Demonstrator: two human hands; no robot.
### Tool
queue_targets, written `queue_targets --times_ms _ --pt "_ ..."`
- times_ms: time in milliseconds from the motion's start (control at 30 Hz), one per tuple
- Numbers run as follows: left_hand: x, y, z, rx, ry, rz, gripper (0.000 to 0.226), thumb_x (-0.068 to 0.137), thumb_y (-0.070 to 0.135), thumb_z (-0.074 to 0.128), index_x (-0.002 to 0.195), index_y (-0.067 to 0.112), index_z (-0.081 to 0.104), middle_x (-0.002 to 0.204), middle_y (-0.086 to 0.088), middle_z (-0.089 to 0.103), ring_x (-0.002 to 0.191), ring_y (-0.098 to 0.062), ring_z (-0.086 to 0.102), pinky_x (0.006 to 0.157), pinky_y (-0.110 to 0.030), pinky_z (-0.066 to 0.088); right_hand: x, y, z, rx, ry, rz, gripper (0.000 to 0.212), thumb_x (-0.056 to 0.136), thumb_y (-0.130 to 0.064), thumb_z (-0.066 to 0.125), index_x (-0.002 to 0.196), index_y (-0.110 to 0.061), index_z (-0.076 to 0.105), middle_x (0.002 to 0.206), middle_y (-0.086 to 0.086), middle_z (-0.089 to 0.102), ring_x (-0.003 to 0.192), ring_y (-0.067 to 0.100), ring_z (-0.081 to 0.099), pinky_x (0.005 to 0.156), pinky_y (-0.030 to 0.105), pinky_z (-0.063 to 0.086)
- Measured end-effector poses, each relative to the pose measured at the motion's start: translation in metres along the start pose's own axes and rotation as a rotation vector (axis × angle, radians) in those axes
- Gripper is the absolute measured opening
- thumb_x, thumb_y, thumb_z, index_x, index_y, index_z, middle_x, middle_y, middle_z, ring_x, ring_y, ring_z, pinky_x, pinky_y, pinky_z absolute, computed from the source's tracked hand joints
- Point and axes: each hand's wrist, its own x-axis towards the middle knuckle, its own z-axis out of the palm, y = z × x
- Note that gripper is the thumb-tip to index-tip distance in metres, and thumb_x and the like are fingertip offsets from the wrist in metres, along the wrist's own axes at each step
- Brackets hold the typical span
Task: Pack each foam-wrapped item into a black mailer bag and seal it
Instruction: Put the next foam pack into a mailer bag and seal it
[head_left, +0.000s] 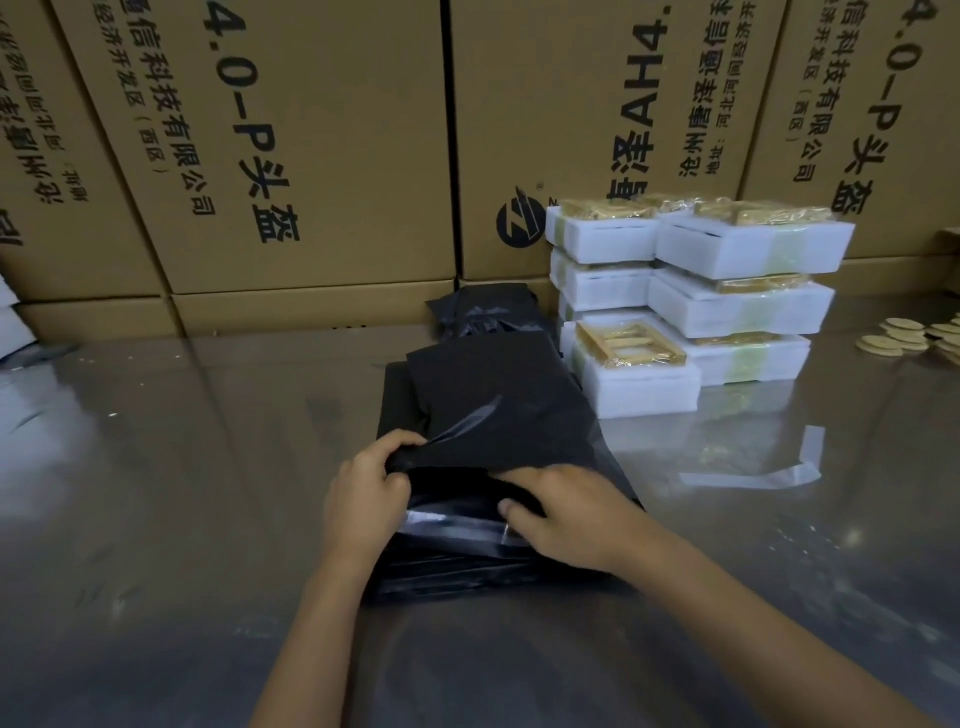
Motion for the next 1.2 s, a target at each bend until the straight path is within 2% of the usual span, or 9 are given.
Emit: queue_targets --times_ms 133,267,367,467,567,633,767,1000,1200 --pt "-0.002 0.006 0.001 -0.089 0.012 0.051 0.065 0.074 -0.012 0.042 0.089 0.048 0.063 0.077 -0.015 0.070 0.063 -0.037 0.059 0.054 -0.041 0.048 -0.014 0.023 -0.016 -0.098 0.324 0.153 0.035 0.100 -0.033 0.047 0.133 -0.022 0.049 0.117 0.004 0.064 0.111 0.031 0.056 0.099 0.040 0.039" --pt "-0.005 0.010 -0.004 -0.009 0.007 0.019 0.058 0.074 -0.007 0.043 0.096 0.041 0.067 0.077 -0.008 0.071 0.068 -0.032 0.063 0.061 -0.044 0.053 -0.038 0.022 -0.007 -0.150 0.237 0.129 0.056 0.099 -0.035 0.045 0.151 -0.029 0.026 0.132 -0.001 0.052 0.116 0.028 0.050 0.104 0.040 0.037" --pt "-0.024 0.005 -0.012 0.244 -0.047 -0.012 0.052 0.075 0.002 0.047 0.102 0.043 0.064 0.085 0.008 0.071 0.076 -0.023 0.064 0.062 -0.037 0.051 -0.058 0.022 -0.009 -0.045 0.252 0.116 0.051 0.098 -0.036 0.049 0.148 -0.030 0.040 0.123 -0.004 0.062 0.109 0.024 0.059 0.092 0.038 0.047" --pt "-0.032 -0.002 -0.024 0.383 -0.143 -0.018 0.040 0.085 0.010 0.052 0.106 0.042 0.064 0.098 0.010 0.065 0.097 -0.022 0.062 0.074 -0.034 0.046 -0.072 0.027 -0.020 0.007 0.358 0.176 0.025 0.092 -0.034 0.056 0.109 -0.031 0.074 0.095 -0.007 0.075 0.088 0.019 0.068 0.074 0.032 0.052" --pt "-0.019 0.012 -0.041 0.421 -0.424 0.070 0.024 0.089 0.027 0.064 0.107 0.042 0.064 0.112 0.011 0.044 0.116 -0.012 0.040 0.101 -0.033 0.037 -0.071 0.030 -0.039 0.080 0.446 0.310 0.022 0.084 -0.034 0.058 0.068 -0.029 0.071 0.071 -0.010 0.071 0.069 0.014 0.065 0.060 0.028 0.049" --pt "-0.002 0.036 -0.045 0.226 -0.535 0.109 0.019 0.088 0.034 0.068 0.104 0.042 0.060 0.123 0.015 0.041 0.121 -0.006 0.037 0.099 -0.027 0.033 -0.058 0.034 -0.053 0.206 0.511 0.318 0.023 0.086 -0.029 0.061 0.063 -0.029 0.066 0.072 -0.013 0.070 0.073 0.010 0.064 0.063 0.028 0.048" --pt "0.047 0.094 -0.016 -0.087 -0.430 0.057 0.052 0.091 0.048 0.064 0.137 0.033 0.043 0.146 0.007 0.038 0.134 -0.013 0.038 0.095 -0.027 0.033 -0.002 0.034 -0.068 0.366 0.553 0.216 0.008 0.090 -0.024 0.062 0.098 -0.024 0.062 0.099 -0.012 0.063 0.095 0.011 0.057 0.080 0.028 0.042" --pt "0.097 0.100 0.057 -0.356 -0.309 -0.204 0.092 0.091 0.064 0.055 0.160 0.021 0.012 0.165 -0.002 0.021 0.149 -0.025 0.025 0.119 -0.039 0.025 0.094 0.039 -0.040 0.640 0.422 0.317 0.095 0.087 -0.050 0.073 0.158 -0.015 0.021 0.162 0.003 0.030 0.147 0.020 0.031 0.119 0.034 0.030" --pt "0.075 0.031 0.082 -0.461 -0.392 -0.336 0.130 0.058 0.090 0.064 0.159 0.035 0.004 0.163 0.004 0.025 0.144 -0.024 0.034 0.116 -0.045 0.033 0.076 0.073 0.021 0.757 0.460 0.288 0.121 0.057 -0.072 0.084 0.155 -0.034 0.025 0.147 -0.014 0.049 0.132 0.005 0.050 0.110 0.032 0.045"
